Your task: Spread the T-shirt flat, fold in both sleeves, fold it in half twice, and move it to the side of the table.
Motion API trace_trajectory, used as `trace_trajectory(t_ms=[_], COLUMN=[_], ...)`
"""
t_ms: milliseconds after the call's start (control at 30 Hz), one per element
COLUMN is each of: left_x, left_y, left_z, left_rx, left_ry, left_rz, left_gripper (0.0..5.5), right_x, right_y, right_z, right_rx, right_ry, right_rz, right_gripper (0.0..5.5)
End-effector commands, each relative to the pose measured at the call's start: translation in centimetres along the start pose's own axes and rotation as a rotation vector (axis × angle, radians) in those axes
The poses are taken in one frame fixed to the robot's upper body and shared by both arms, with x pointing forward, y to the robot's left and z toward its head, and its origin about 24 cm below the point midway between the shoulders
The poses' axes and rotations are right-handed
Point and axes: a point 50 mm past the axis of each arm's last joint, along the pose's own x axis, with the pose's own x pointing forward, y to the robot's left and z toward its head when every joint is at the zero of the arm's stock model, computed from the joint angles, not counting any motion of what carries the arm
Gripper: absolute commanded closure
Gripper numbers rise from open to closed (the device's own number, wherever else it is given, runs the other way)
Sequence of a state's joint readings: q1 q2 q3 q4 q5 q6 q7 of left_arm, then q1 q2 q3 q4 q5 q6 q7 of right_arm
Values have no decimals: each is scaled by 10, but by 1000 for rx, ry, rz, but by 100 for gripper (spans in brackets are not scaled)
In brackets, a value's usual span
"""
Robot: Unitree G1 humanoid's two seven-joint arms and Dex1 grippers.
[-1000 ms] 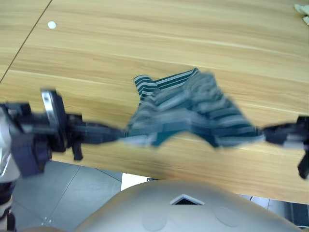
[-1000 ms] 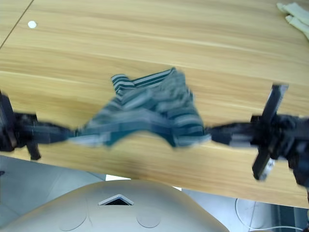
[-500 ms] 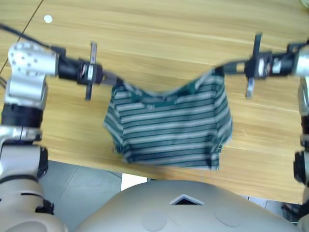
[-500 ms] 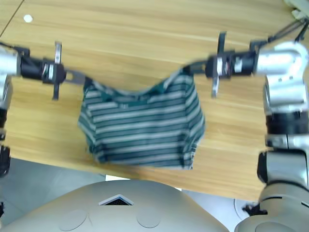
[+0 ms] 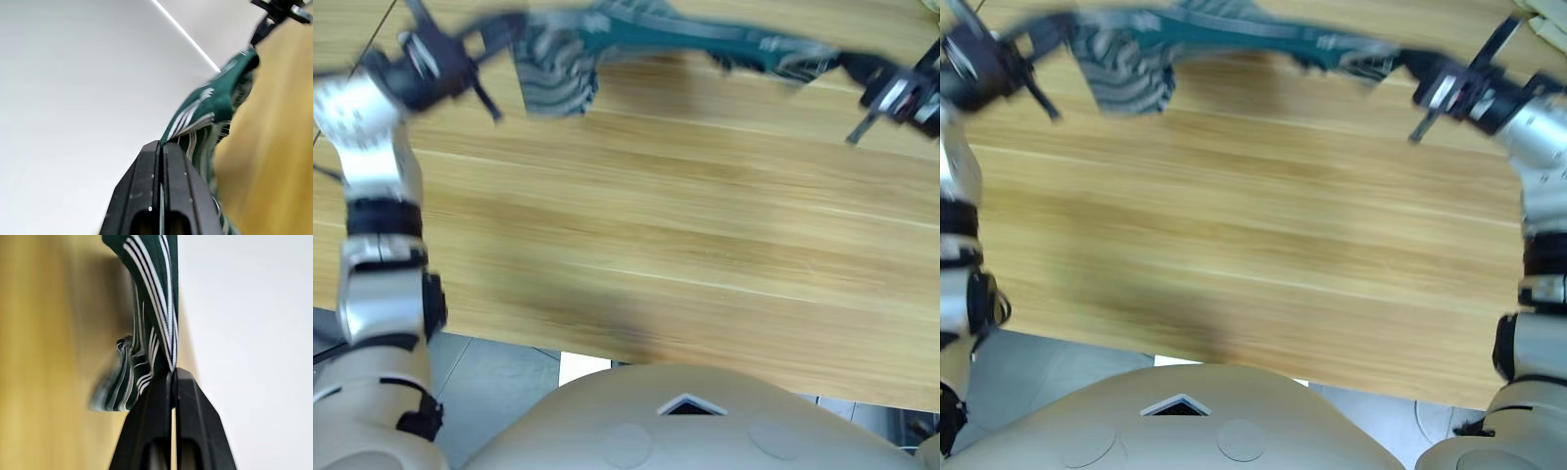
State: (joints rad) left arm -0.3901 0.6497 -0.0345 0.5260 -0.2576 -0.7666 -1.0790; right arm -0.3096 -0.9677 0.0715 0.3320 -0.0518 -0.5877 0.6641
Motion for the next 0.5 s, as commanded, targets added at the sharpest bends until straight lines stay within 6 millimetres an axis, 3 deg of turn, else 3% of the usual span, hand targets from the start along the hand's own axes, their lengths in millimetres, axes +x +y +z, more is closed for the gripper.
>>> trace_trajectory(t_ms=[33, 100, 200, 400, 500], left_x=[-12, -16, -23, -46, -52], left_y=[-95, -122, -136, -131, -124], left_z=[-25, -19, -9, 13, 20], left_rx=[-157, -181, -165, -90, -62], left_ry=[182, 176, 178, 247, 289], left_rz=[-432, -577, -693, -798, -805], left_gripper=[550, 550, 550, 550, 550], right_x=[-7, -4, -11, -39, -44], right_y=[14, 41, 80, 126, 146], right_z=[15, 28, 41, 61, 57], right_rx=[-31, -13, 27, 155, 180], right_ry=[-33, -102, -167, -259, -216], right_rz=[185, 330, 520, 798, 900], right_gripper=[547, 547, 547, 547, 485])
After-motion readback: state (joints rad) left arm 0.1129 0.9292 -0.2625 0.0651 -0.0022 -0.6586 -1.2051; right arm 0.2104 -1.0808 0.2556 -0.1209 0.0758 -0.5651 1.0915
